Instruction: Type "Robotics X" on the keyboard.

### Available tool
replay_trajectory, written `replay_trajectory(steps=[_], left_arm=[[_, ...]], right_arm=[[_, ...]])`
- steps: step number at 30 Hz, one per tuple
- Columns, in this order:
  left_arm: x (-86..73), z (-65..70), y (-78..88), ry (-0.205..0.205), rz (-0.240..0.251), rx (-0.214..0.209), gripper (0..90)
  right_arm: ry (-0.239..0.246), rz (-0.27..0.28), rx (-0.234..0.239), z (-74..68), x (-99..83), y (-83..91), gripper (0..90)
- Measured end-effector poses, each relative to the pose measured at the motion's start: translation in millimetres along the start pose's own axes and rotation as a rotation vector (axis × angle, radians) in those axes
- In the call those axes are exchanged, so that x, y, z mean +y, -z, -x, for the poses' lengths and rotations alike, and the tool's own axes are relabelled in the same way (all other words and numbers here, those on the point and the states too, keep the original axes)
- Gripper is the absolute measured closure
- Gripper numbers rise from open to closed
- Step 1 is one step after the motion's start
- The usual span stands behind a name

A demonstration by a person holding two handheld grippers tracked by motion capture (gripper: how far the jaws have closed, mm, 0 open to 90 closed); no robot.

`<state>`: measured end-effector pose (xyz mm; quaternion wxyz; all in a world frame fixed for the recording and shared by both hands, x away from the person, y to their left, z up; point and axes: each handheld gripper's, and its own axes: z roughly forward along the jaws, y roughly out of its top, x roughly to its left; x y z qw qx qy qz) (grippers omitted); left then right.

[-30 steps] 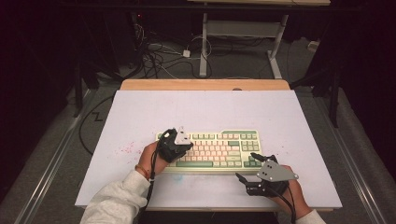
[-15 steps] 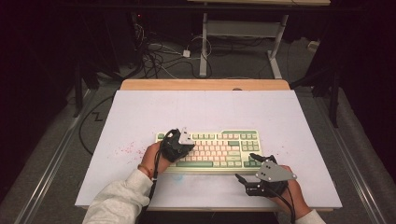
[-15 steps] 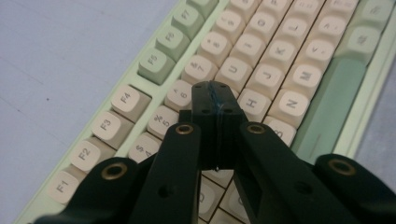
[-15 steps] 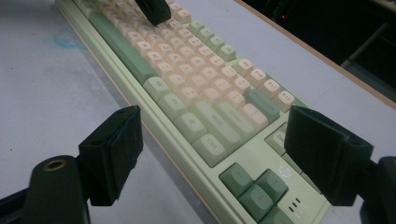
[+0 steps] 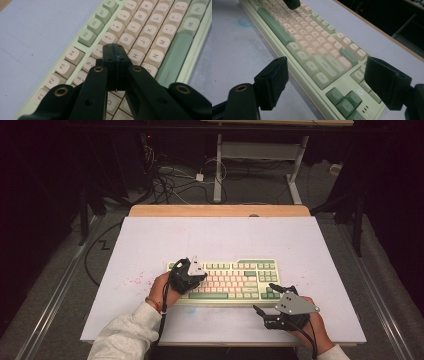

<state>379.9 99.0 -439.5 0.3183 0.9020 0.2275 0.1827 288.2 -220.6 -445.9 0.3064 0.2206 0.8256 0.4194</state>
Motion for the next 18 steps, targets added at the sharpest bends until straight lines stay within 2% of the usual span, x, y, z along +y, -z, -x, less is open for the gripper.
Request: replay_trajectory(steps=[8,18], left_arm=[[-2.1,-0.7,7.7,-0.005,0.022,0.008,87.5],[-6.1,1.1,18.5,-0.018,0.072,0.027,84.8]], right_arm=[[-0.001,0.000,-0.001,0.2,-0.3,0.0,20.4],[-0.004,-0.001,-0.003,1.4,-0.8,-0.1,20.7]])
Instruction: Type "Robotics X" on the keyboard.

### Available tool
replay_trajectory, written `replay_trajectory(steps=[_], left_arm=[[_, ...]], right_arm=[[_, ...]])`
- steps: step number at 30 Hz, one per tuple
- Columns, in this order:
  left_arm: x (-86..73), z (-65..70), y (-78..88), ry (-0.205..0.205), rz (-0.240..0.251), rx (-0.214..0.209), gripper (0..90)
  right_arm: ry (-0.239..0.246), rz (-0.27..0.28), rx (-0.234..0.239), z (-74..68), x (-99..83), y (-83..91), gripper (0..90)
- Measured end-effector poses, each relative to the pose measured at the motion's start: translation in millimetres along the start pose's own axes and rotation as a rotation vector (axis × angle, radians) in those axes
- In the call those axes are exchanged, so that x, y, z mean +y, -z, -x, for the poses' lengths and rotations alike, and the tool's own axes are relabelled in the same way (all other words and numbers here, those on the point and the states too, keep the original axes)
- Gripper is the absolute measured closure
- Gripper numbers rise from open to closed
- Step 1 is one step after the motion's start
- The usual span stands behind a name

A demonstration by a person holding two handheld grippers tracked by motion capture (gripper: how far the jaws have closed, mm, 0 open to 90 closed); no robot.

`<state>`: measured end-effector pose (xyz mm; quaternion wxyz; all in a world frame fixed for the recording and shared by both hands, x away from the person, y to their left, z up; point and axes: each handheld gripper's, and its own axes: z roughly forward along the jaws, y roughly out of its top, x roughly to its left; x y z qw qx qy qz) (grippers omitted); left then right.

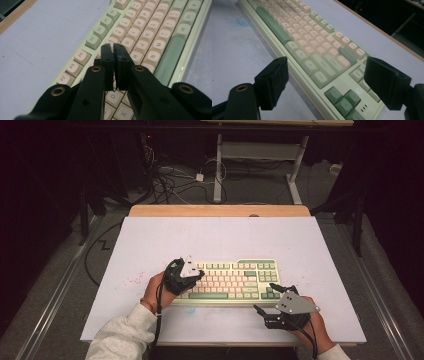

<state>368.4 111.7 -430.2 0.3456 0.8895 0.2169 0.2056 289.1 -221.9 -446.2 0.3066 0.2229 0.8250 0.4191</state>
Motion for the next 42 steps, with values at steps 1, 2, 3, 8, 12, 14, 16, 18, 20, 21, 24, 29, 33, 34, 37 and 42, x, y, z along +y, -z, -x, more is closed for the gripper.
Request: replay_trajectory(steps=[1,2,3,8,12,14,16,18,20,21,24,29,33,34,37,42], left_arm=[[-0.5,0.5,1.6,-0.001,0.008,0.001,84.8],[-0.7,0.7,3.0,-0.007,0.010,0.004,84.8],[-0.9,1.0,4.2,-0.011,0.014,0.010,83.1],[-4.5,2.8,9.9,-0.028,0.035,0.019,72.2],[-8.5,1.9,14.9,-0.037,0.051,0.028,55.3],[-11.0,0.8,17.7,-0.037,0.068,0.016,46.3],[-14.0,1.4,20.1,-0.026,0.079,0.039,40.3],[-17.7,2.7,22.6,-0.013,0.100,0.063,30.5],[-21.8,3.6,25.8,-0.008,0.114,0.073,27.0],[-23.9,4.2,27.4,-0.006,0.123,0.073,26.6],[-29.9,7.1,31.5,-0.016,0.142,0.080,24.1],[-40.7,11.7,38.2,-0.019,0.169,0.090,21.6],[-49.3,12.6,44.1,-0.005,0.182,0.110,20.3],[-51.5,12.1,45.6,-0.004,0.186,0.111,20.3],[-58.8,12.8,48.7,0.012,0.181,0.116,20.3],[-70.2,17.5,51.8,0.025,0.157,0.114,20.3]], right_arm=[[-0.001,0.000,-0.001,0.2,0.0,0.2,20.7],[-0.002,0.001,-0.002,0.6,-0.1,0.3,20.9],[-0.005,0.001,-0.003,1.0,-0.3,0.3,20.9],[-0.008,0.003,-0.009,1.4,0.3,1.1,20.9],[-0.009,0.002,-0.011,1.9,0.2,1.3,21.2],[-0.011,0.001,-0.012,2.2,0.0,1.3,21.2],[-0.012,0.001,-0.012,2.4,0.0,1.4,21.3],[-0.011,0.001,-0.014,2.8,-0.1,1.6,21.4],[-0.012,0.001,-0.015,3.4,-0.3,1.7,21.8],[-0.012,0.001,-0.017,3.8,-0.3,1.9,21.9],[-0.018,0.003,-0.016,4.5,0.3,2.4,22.3],[-0.016,0.001,-0.017,4.9,1.1,2.3,23.1],[-0.020,0.000,-0.018,6.6,1.8,1.6,25.0],[-0.022,0.000,-0.017,7.1,2.2,1.4,25.8],[-0.023,0.004,-0.019,8.6,4.2,0.9,29.8],[-0.032,0.011,0.003,11.7,11.1,-3.2,48.7]])
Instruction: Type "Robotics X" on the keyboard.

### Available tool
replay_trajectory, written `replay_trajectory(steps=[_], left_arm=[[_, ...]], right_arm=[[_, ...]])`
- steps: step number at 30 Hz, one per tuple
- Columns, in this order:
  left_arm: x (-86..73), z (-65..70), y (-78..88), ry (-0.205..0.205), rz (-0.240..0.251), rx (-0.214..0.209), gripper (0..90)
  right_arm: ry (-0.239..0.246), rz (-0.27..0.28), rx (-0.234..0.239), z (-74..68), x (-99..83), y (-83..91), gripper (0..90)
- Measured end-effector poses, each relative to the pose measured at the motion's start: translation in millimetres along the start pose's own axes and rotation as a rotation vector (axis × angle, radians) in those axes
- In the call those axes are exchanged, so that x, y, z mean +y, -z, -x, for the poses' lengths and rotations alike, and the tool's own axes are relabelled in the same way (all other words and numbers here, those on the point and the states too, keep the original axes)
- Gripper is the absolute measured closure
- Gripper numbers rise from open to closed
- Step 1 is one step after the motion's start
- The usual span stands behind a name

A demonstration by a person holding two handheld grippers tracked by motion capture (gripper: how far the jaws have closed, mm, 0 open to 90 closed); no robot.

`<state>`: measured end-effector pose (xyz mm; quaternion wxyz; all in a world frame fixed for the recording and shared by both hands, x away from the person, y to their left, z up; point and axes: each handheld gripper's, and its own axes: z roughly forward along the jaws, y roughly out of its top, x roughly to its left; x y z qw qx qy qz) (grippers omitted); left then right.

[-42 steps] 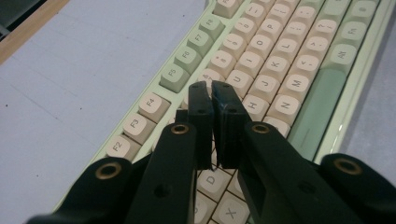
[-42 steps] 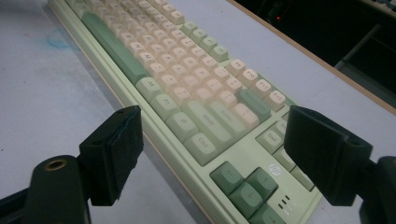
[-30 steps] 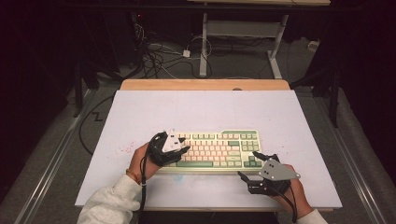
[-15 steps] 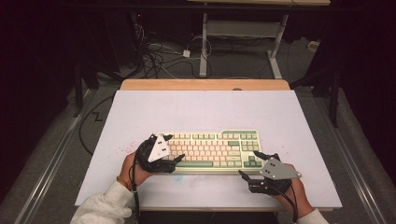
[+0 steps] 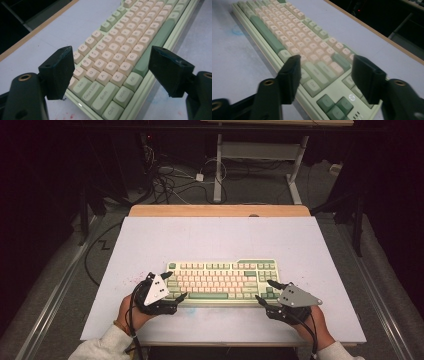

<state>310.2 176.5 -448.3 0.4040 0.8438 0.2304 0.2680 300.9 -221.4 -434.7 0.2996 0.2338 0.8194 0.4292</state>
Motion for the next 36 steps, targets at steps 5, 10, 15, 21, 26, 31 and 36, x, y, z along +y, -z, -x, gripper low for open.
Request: replay_trajectory(steps=[5,10,15,21,26,31,36], left_arm=[[-8.7,2.9,4.6,0.006,-0.010,0.008,20.2],[-15.3,3.5,10.0,0.017,-0.011,0.012,20.2],[-21.6,3.9,12.9,0.027,-0.027,0.010,20.2],[-26.6,3.6,14.9,0.043,-0.039,0.007,20.2],[-29.5,3.4,19.1,0.049,-0.042,0.011,20.2],[-31.8,3.5,19.0,0.051,-0.051,0.006,20.2],[-31.3,4.1,18.6,0.050,-0.049,0.000,20.2]], right_arm=[[-0.004,-0.019,0.068,3.2,9.5,-11.6,65.8],[-0.016,-0.049,0.103,4.9,18.7,-24.4,83.5],[-0.005,-0.081,0.124,2.6,32.1,-41.2,90.0],[0.017,-0.107,0.152,-1.9,48.7,-69.4,90.0],[0.035,-0.137,0.171,-6.9,60.6,-94.7,90.0],[0.061,-0.196,0.193,-14.4,63.0,-116.4,90.0],[0.062,-0.226,0.181,-14.1,62.7,-128.3,90.0]])
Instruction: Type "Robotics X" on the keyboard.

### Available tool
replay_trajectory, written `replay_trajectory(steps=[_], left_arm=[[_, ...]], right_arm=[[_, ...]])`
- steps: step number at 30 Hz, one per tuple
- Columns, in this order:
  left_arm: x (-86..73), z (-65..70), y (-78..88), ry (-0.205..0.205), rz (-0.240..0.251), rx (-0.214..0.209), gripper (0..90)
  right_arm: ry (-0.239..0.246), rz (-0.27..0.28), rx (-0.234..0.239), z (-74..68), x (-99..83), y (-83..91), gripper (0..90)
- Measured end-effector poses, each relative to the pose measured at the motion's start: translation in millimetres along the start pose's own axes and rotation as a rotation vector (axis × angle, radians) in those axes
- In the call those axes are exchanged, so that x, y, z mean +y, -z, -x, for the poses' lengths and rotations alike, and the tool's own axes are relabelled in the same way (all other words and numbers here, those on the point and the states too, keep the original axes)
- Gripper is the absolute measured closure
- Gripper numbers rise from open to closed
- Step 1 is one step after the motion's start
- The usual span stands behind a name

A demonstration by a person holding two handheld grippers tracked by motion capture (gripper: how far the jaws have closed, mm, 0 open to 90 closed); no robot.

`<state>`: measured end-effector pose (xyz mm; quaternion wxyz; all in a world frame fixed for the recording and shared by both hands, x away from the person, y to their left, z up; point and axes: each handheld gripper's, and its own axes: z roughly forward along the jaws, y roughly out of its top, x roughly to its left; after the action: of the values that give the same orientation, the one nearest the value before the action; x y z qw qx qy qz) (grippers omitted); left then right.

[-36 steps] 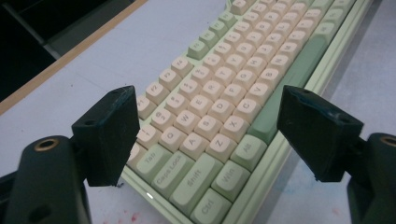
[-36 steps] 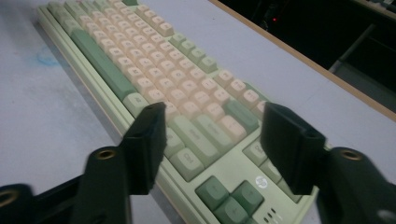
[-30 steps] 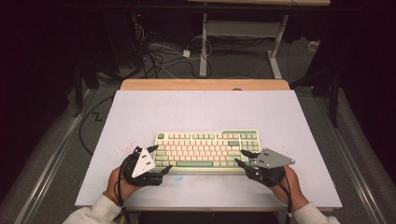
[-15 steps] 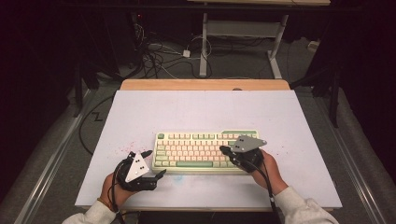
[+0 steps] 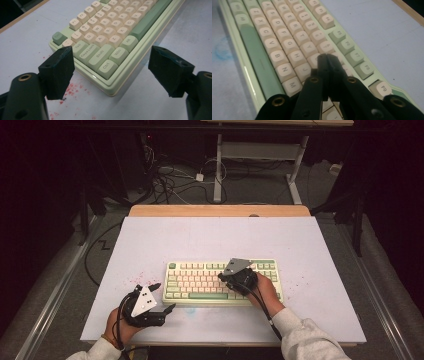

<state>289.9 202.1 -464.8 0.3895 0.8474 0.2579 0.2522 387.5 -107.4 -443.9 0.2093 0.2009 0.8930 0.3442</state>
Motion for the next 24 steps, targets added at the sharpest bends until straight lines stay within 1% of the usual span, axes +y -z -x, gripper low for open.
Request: replay_trajectory(steps=[1,3,6,10,14,15,17,19,21,24], left_arm=[[0.1,0.1,-0.3,-0.001,-0.002,0.001,20.2],[0.1,0.0,-0.7,0.001,-0.002,-0.002,20.2],[0.4,0.6,-1.5,-0.003,-0.005,-0.004,20.2],[0.3,1.0,-1.8,-0.006,-0.010,-0.008,20.2],[0.2,0.9,-1.7,-0.005,-0.010,-0.011,20.2],[0.3,0.6,-1.8,-0.013,-0.009,-0.007,20.2],[0.3,1.1,-2.1,-0.015,-0.013,-0.007,20.2],[0.3,1.2,-2.1,-0.016,-0.012,-0.007,20.2],[0.2,1.1,-2.1,-0.015,-0.012,-0.008,20.2],[0.4,1.1,-2.6,-0.017,-0.015,-0.007,20.3]], right_arm=[[-0.009,0.000,0.002,1.1,0.2,-1.4,90.0],[-0.010,-0.008,-0.005,1.6,0.8,-3.3,90.0],[0.005,-0.023,-0.010,1.4,1.9,-6.5,90.0],[0.004,-0.043,-0.014,1.1,2.9,-10.6,90.0],[0.009,-0.047,-0.024,0.0,4.1,-11.6,90.0],[0.014,-0.053,-0.028,-0.3,4.3,-11.8,90.0],[0.029,-0.075,-0.023,-1.0,4.2,-13.4,90.0],[0.029,-0.078,-0.022,-1.7,4.8,-12.3,90.0],[0.018,-0.049,-0.018,-1.2,4.8,-8.1,90.0],[-0.008,0.004,-0.022,-0.4,5.2,2.5,90.0]])
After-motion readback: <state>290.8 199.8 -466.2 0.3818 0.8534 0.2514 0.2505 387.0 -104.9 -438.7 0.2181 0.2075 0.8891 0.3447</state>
